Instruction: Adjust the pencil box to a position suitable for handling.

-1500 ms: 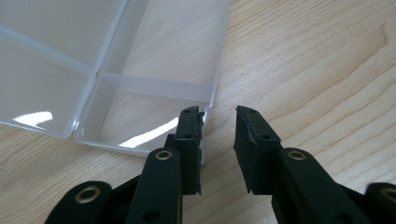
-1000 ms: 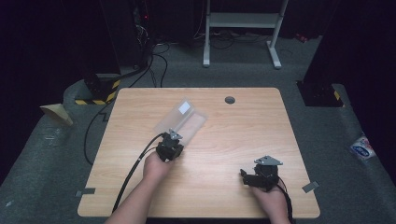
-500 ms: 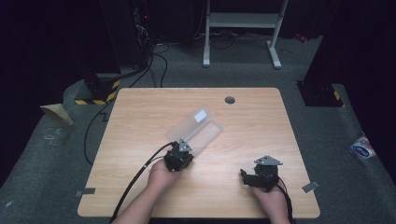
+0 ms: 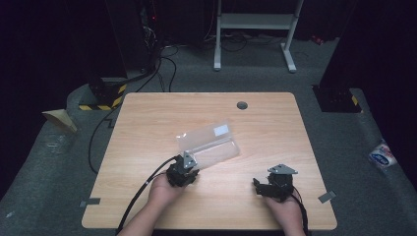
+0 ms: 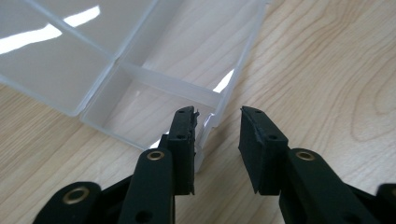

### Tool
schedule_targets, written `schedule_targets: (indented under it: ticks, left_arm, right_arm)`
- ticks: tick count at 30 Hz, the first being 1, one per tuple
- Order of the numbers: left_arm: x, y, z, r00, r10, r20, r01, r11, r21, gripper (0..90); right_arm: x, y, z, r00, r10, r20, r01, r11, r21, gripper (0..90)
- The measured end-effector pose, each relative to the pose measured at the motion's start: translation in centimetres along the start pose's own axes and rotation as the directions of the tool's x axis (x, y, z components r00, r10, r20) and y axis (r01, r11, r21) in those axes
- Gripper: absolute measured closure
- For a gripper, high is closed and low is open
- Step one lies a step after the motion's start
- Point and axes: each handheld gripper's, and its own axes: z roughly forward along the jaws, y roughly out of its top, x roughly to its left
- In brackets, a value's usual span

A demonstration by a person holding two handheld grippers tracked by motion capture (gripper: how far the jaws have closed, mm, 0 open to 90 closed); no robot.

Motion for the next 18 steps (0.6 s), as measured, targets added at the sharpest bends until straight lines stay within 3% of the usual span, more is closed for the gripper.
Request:
schedule_targets:
  ticks: [9,18]
  left_arm:
    - [1.0,-0.2,-0.8,0.9984,-0.029,-0.048,0.028,0.9993,-0.024,60.8]
    - [1.5,-0.4,-1.0,0.9965,-0.034,-0.076,0.033,0.9993,-0.017,59.4]
  right_arm:
    - [0.0,0.0,0.0,1.0,0.0,0.0,0.0,1.0,0.001,13.0]
    - [0.0,0.0,0.0,1.0,-0.003,-0.003,0.003,1.0,0.0,12.9]
